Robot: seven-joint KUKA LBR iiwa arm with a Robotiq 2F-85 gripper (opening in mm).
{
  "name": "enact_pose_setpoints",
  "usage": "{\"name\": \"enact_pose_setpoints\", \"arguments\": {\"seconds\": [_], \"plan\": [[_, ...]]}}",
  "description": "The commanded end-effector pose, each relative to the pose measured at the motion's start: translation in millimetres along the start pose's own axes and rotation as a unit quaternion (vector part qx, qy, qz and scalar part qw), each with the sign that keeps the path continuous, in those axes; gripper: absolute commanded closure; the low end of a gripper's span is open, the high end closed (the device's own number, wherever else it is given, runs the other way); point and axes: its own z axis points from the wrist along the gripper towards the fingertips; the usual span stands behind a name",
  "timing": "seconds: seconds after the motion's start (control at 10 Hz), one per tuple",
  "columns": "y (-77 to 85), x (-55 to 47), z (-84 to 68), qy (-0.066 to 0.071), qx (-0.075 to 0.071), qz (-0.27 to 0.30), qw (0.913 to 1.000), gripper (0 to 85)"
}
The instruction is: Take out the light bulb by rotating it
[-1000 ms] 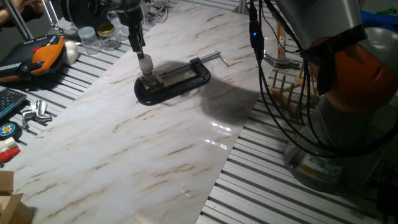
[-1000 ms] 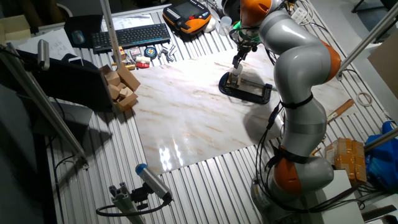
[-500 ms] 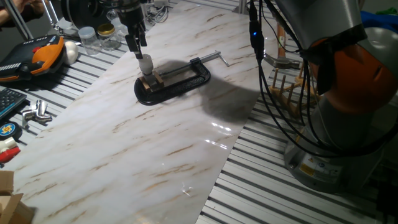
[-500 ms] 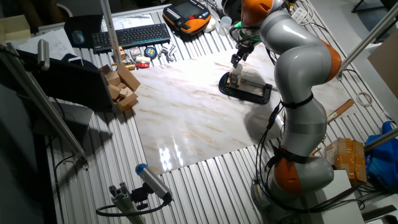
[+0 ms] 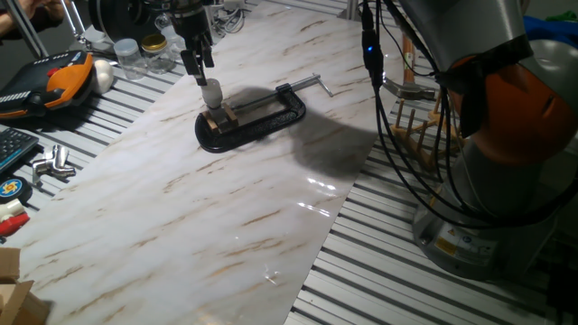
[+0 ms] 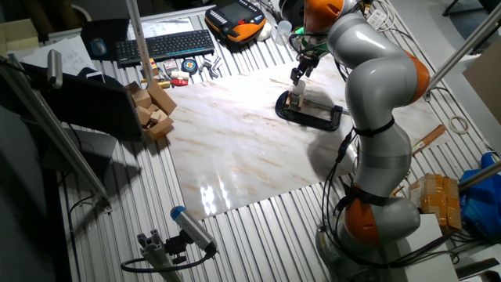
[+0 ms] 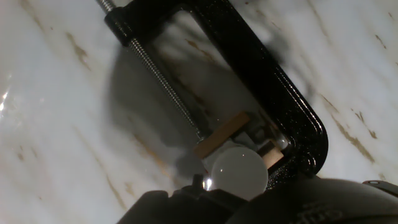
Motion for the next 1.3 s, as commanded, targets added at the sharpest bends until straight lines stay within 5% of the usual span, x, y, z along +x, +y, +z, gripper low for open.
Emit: {"name": "enact_pose_setpoints", "arguments": {"seconds": [0.0,1.2], "plan": [[0.0,-0.1,0.4,0.000,-0.001,0.000,1.0000,17.0],[2.8,-3.7,36.0,0.012,-0.006,-0.001,0.9999,17.0]]}}
